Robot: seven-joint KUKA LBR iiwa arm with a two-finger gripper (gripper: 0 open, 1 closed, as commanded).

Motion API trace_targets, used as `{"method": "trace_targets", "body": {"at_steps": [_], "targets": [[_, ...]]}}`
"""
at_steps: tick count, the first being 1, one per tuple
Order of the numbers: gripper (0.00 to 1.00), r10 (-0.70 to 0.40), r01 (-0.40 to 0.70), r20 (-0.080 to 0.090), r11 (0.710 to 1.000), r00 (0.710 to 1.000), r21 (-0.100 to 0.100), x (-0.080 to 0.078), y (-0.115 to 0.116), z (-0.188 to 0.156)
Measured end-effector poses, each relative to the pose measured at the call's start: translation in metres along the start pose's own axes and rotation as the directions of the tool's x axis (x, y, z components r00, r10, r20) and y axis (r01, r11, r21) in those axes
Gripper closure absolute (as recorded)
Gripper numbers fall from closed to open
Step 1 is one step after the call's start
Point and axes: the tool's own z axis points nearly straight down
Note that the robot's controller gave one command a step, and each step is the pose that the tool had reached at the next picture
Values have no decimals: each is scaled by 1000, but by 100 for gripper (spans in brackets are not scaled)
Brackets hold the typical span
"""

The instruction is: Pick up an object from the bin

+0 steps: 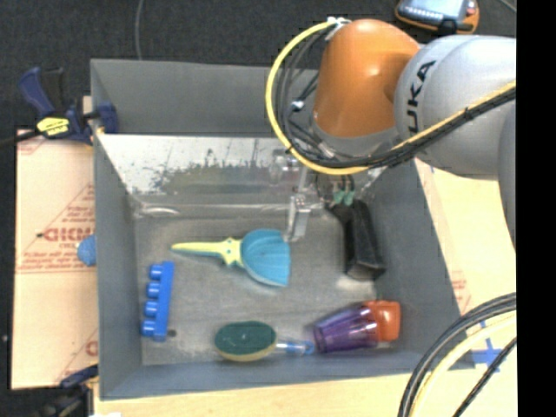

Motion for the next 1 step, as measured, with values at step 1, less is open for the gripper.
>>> {"method": "trace_targets", "body": {"at_steps": [1], "targets": [[0, 1, -1, 8, 1000, 1000, -1, -1, 0, -5]]}}
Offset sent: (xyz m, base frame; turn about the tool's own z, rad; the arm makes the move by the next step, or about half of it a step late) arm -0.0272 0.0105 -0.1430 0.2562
